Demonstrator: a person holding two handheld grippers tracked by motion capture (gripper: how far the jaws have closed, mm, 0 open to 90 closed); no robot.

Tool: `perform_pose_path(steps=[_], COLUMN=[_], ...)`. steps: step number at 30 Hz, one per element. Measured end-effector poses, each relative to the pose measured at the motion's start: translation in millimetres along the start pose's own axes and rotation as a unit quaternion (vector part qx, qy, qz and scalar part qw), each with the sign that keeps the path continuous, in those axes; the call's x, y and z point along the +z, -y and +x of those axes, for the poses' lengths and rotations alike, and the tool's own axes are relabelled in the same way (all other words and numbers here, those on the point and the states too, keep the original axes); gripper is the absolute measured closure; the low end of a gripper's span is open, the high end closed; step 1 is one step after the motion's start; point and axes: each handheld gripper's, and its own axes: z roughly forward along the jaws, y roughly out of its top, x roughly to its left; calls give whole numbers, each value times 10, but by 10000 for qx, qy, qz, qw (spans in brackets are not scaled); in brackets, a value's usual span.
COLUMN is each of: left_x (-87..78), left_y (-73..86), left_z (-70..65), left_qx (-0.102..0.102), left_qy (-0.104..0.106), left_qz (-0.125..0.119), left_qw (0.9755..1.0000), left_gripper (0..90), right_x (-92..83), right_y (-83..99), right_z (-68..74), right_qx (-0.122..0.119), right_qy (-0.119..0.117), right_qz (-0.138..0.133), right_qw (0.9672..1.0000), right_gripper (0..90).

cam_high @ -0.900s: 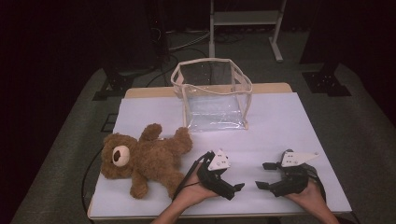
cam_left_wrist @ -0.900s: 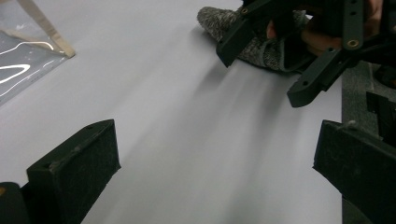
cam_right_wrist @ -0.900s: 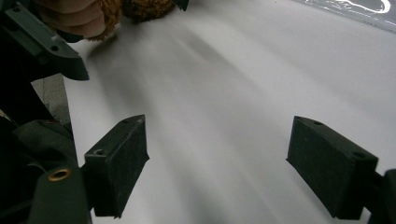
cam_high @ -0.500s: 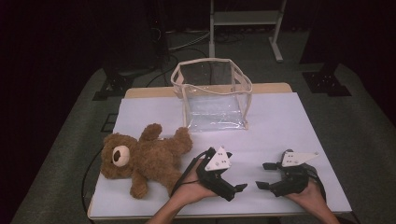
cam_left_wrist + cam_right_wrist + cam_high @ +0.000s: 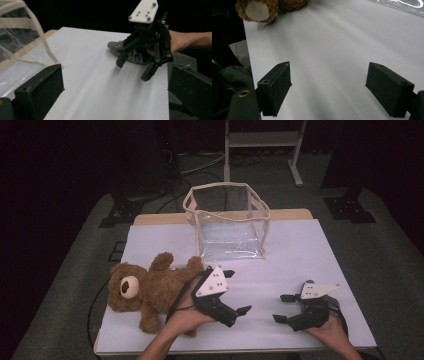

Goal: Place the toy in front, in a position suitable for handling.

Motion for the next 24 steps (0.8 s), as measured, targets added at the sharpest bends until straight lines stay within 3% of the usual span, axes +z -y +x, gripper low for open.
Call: perform_pose_path(steps=[12, 24], left_x=[-289, -864], left_y=[85, 209], left_z=[144, 406], left_qx=[28, 82], left_qy=[-268, -890], left_qz=[-9, -141], left_qw=[9996, 9959], left_gripper=[0, 0], right_x=[14, 49], right_y=[-17, -29], right_z=[12, 30], right_qx=[0, 22], right_qy=[-10, -100], right_qz=[-88, -175], right_qw=[10000, 9998], right_gripper=[186, 178])
